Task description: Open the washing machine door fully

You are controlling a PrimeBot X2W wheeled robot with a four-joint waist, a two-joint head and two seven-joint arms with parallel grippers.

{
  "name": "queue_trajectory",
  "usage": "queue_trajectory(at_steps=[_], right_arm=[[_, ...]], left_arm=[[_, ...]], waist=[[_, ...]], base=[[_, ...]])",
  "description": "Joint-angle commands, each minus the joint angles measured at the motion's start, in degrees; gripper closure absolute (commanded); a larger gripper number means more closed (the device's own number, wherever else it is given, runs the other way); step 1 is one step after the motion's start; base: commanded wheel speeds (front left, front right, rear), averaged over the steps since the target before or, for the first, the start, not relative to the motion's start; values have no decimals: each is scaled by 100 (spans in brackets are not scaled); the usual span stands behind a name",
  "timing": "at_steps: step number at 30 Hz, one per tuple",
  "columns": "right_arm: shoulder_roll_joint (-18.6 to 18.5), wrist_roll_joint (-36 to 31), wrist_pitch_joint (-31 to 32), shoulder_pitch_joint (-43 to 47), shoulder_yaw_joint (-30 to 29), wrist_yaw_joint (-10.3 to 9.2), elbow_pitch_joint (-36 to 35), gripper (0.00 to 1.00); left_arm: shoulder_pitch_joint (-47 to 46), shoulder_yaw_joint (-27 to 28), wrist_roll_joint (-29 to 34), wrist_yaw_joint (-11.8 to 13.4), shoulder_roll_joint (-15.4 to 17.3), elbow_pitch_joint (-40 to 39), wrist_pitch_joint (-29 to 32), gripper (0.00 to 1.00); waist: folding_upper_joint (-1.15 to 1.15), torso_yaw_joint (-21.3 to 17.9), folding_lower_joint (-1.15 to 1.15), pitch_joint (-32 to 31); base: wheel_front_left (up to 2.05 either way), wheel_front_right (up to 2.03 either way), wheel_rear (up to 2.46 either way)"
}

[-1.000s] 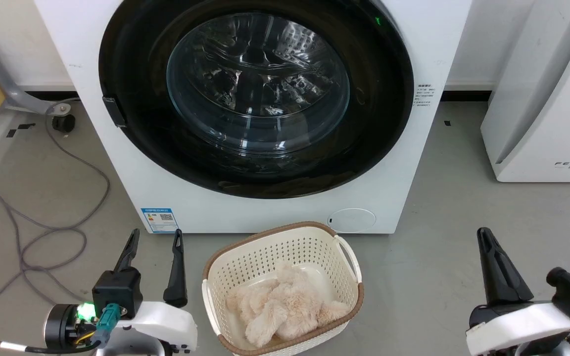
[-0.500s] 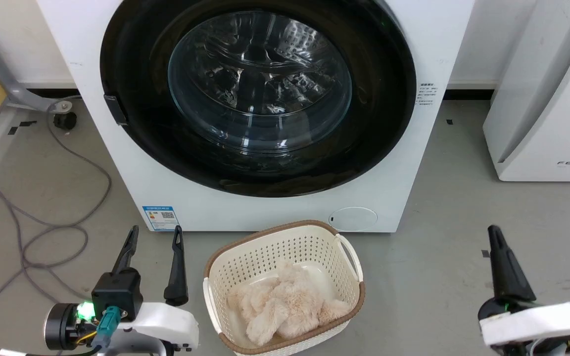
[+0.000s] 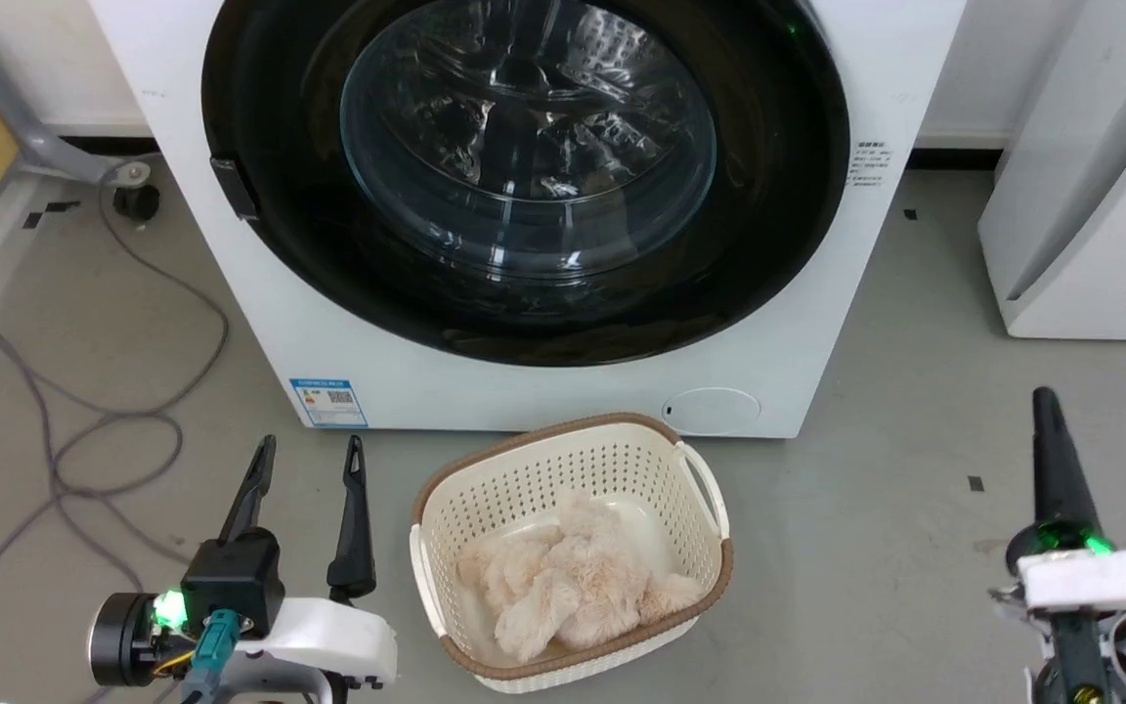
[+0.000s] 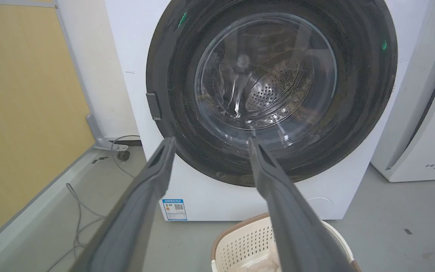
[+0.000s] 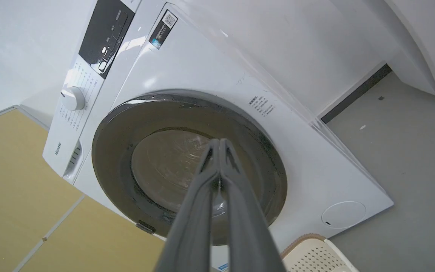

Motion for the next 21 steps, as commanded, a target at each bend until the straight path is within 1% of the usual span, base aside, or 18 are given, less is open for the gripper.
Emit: queue_trajectory(at_steps=[1,13,21], right_arm=[[-1,206,22,-162,-63,3,57,100],[-134,1154,424,-1165,-650,3,819,100],[-411,1773,756,-1975,-895,3,1472,100]], left_arm=[[-71,3,-26,39,5,-36,-73,0],[-326,-72,-24,92,5,-120,-216,0],[-513,-164,-43,145,5,-188,-312,0]], waist=[[0,22,0,43],[0,166,0,431],[0,300,0,738]], base=[[0,0,0],[0,0,0],[0,0,0]])
